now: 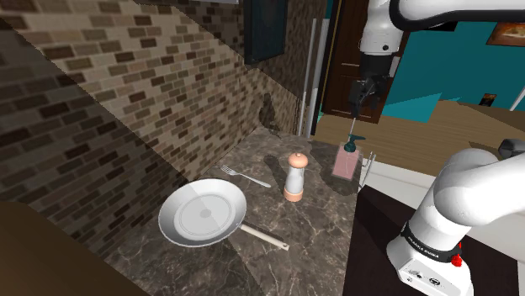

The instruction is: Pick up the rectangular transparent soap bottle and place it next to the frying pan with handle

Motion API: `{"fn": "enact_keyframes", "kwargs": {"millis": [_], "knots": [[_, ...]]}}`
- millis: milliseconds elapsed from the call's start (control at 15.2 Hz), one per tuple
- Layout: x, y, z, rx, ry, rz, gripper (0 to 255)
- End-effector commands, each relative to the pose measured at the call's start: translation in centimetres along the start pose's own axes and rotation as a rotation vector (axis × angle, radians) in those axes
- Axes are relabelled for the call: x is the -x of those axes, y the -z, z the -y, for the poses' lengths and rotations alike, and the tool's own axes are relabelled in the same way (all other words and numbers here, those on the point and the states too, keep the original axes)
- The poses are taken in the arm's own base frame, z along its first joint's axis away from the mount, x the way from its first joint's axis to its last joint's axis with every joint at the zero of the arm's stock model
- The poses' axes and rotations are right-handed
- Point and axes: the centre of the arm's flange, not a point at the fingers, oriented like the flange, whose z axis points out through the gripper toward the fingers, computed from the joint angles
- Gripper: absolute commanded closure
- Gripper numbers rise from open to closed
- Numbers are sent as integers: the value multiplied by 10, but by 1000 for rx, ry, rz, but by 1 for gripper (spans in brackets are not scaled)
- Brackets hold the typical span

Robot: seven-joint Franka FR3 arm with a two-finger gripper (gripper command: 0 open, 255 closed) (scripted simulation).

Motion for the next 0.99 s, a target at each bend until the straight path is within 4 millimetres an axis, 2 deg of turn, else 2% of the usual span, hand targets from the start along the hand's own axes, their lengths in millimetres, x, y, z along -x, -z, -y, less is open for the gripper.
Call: {"fn": "enact_keyframes", "kwargs": {"millis": [0,924], "knots": [[0,0,0,0,0,0,0],[-65,-126,-126,-83,-69,-68,0]]}}
